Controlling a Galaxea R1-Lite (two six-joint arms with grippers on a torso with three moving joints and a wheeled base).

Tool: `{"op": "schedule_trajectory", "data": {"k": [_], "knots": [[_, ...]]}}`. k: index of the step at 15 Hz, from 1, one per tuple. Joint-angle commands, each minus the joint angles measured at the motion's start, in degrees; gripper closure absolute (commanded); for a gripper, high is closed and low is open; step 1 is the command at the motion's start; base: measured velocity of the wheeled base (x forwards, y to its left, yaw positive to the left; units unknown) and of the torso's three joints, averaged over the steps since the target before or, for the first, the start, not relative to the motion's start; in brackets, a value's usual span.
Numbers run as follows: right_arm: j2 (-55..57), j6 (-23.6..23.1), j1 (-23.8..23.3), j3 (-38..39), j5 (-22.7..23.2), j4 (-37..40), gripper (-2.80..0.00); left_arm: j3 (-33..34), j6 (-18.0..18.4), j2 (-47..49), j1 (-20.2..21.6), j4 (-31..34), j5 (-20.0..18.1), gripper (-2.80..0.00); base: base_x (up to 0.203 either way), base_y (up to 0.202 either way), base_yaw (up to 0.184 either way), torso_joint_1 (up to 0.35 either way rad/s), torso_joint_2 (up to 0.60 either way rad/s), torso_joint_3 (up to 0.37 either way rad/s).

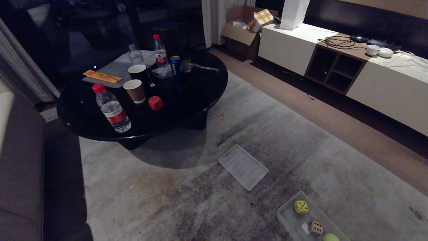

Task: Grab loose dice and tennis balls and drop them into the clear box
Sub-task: Put the ball in the box

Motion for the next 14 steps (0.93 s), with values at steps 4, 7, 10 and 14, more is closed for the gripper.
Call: {"op": "schedule_trajectory", "data": {"k": [4,7,10,14], "knots": [[0.09,-0.02,0.01,-0.03,0.04,0.1,0.0,0.0,-0.21,0.06,0.0,-0.07,0.05,0.0,0.0,0.0,0.0,0.002,0.0,-0.192],[0.09,0.04,0.01,0.04,0.04,0.1,0.0,0.07,-0.77,0.06,0.0,-0.15,0.08,0.0,0.0,0.0,0.0,0.003,0.0,-0.197],[0.09,-0.01,0.01,0.03,0.04,0.1,0.0,0.0,-0.73,0.06,0.0,-0.15,0.05,0.0,0.0,0.0,0.0,0.0,0.0,-0.2],[0.09,-0.03,0.01,-0.02,0.04,0.1,0.0,0.0,-0.74,0.06,0.0,-0.15,0.11,0.0,0.0,0.0,0.0,0.001,0.0,-0.2]]}}
